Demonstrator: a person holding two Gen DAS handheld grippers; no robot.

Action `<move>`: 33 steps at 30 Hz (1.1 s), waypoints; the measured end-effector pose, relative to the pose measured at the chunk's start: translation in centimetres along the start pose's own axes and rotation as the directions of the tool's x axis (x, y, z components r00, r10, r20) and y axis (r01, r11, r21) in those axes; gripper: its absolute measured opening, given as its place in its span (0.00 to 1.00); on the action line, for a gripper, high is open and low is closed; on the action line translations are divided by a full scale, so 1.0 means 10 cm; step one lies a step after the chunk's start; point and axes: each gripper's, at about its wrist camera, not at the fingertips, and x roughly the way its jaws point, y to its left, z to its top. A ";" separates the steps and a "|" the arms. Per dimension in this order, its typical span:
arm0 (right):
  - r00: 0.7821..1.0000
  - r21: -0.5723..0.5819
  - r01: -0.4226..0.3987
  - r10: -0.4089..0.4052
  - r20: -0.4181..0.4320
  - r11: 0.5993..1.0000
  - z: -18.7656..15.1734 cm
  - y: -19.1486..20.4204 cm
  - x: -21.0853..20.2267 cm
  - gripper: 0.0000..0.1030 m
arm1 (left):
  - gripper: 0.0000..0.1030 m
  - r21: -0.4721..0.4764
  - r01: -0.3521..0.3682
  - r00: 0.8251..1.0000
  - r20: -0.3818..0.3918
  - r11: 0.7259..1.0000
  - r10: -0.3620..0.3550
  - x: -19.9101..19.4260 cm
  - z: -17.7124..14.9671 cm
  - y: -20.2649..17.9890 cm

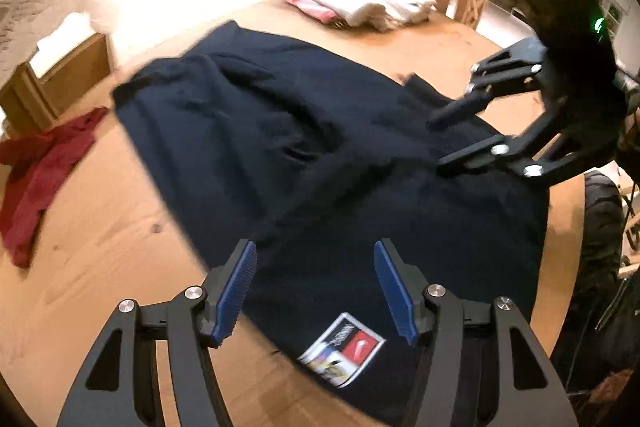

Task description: Fold clothes

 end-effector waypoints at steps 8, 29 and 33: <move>0.999 -0.033 0.011 -0.009 0.048 0.999 -0.23 0.13 -0.25 0.33 | 0.56 0.050 -0.116 0.992 -0.051 0.992 0.119 -0.07 -0.16 -0.19; 0.998 -0.032 0.011 -0.009 0.064 0.999 -1.00 0.25 -0.83 0.37 | 0.65 0.007 -0.008 1.000 -0.025 1.000 0.008 -0.33 -0.70 -0.83; 0.994 -0.113 -0.014 0.027 0.109 0.993 -0.82 0.61 -0.72 0.38 | 0.65 0.126 -0.046 0.998 -0.026 0.991 0.049 -0.12 -0.45 -1.16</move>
